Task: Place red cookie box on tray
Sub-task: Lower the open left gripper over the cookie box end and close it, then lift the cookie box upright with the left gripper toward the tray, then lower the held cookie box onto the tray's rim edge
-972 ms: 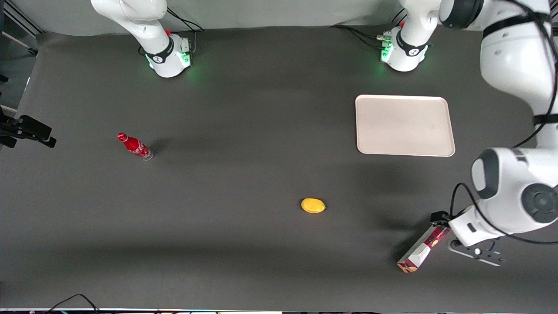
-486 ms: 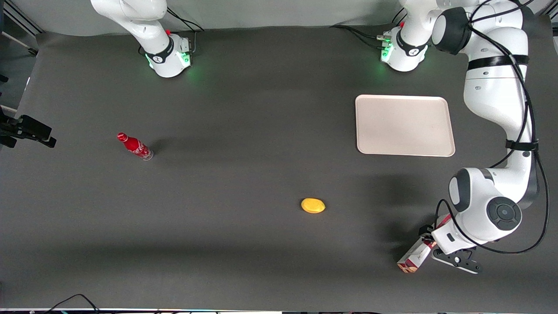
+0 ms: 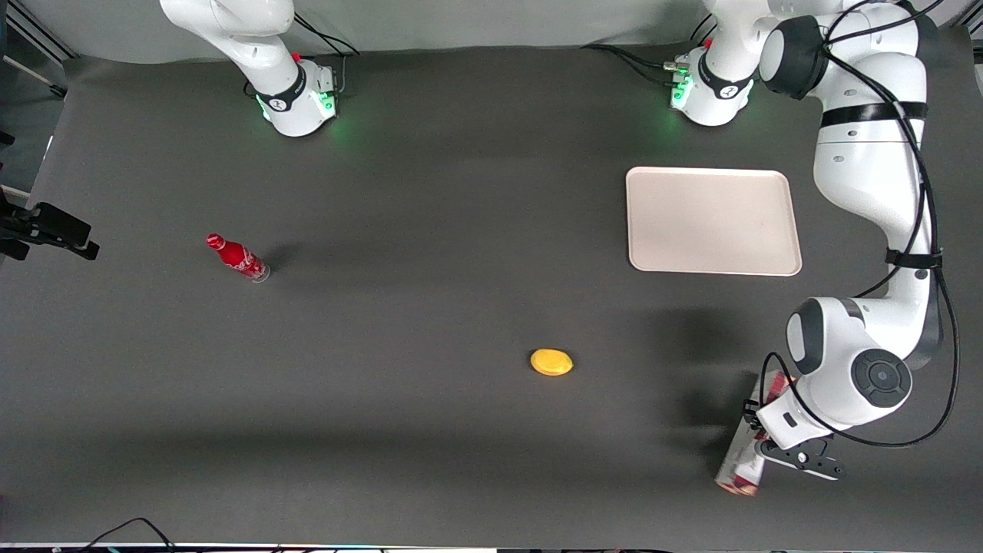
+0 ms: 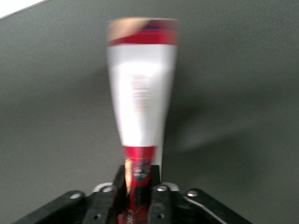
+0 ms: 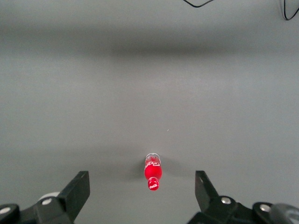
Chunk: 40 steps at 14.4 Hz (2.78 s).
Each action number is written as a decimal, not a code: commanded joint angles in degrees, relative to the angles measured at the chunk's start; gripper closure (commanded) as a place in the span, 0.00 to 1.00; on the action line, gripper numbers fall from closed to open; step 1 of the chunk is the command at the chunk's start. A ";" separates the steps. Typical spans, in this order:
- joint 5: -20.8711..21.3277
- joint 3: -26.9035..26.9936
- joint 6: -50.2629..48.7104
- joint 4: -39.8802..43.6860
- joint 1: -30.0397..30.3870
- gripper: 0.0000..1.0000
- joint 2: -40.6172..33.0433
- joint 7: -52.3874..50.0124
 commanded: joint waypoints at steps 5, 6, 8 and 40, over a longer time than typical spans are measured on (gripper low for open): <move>-3.55 1.33 -22.09 1.24 0.39 1.00 -13.24 -0.98; -3.81 2.29 -26.40 1.33 0.39 1.00 -15.79 -0.98; -4.16 4.14 -34.40 1.33 0.39 1.00 -21.41 -1.41; 5.68 13.38 5.82 -79.11 0.91 0.00 -59.50 -3.97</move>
